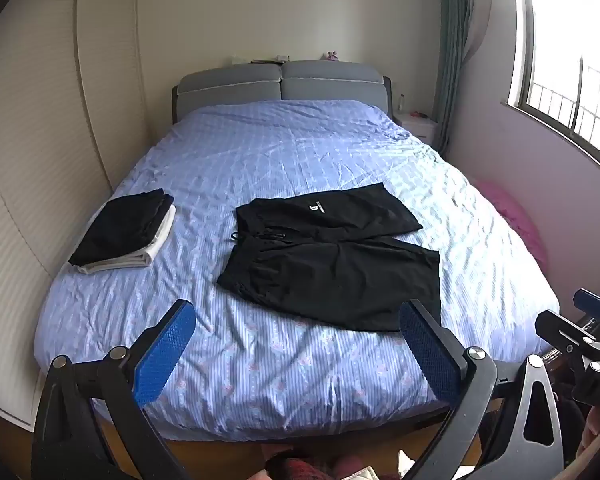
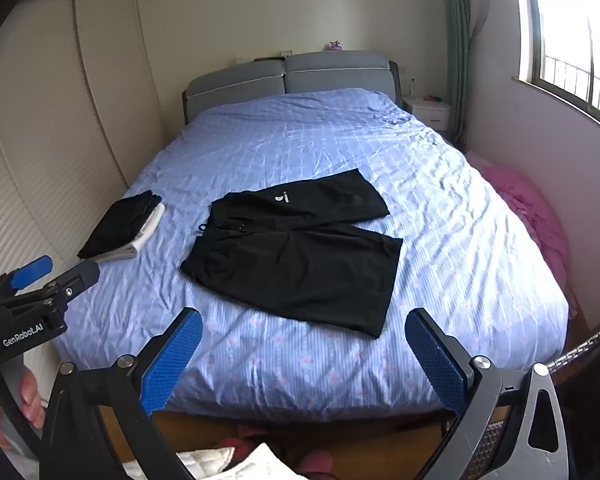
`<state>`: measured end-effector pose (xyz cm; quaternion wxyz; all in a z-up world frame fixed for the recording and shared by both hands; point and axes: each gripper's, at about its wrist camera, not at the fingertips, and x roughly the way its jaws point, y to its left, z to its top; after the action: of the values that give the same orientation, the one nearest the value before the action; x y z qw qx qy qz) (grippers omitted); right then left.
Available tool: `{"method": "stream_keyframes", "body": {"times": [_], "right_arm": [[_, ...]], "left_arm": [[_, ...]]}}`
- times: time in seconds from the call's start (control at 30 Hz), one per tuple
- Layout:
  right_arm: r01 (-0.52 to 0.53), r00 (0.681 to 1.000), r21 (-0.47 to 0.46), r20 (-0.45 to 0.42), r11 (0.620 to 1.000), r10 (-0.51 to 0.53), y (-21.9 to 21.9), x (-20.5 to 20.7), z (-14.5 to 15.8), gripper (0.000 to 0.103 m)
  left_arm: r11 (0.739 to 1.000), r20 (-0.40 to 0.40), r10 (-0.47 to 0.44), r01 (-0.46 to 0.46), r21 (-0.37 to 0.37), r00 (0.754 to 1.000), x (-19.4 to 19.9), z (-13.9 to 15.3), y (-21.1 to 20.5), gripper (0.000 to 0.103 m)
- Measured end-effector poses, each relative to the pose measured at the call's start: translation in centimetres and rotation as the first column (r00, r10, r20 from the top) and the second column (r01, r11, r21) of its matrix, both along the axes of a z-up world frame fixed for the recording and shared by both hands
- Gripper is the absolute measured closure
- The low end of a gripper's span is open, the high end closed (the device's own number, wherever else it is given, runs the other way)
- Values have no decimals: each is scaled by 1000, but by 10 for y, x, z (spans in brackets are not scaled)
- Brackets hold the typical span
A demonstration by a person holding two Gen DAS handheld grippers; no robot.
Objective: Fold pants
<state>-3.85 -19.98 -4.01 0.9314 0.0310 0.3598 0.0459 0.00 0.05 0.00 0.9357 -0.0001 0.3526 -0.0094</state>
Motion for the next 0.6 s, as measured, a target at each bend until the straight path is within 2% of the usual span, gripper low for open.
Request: {"method": "stream_keyframes", "body": {"times": [0.17, 0.33, 0.6], "right_arm": [[1, 1000, -1, -4, 1000, -1, 0, 1, 0, 0], [-3, 1000, -5, 3, 1000, 3, 3, 6, 3, 0], [-12, 1000, -10, 16, 1000, 12, 5, 4, 7, 0]], "left_arm": [[1000, 6, -15, 15, -14, 1000, 5, 2, 3, 0], [1000, 26, -8, 7, 4, 1000, 7, 11, 14, 0], [999, 52, 8, -10, 33, 999, 2, 17, 2, 0]]}}
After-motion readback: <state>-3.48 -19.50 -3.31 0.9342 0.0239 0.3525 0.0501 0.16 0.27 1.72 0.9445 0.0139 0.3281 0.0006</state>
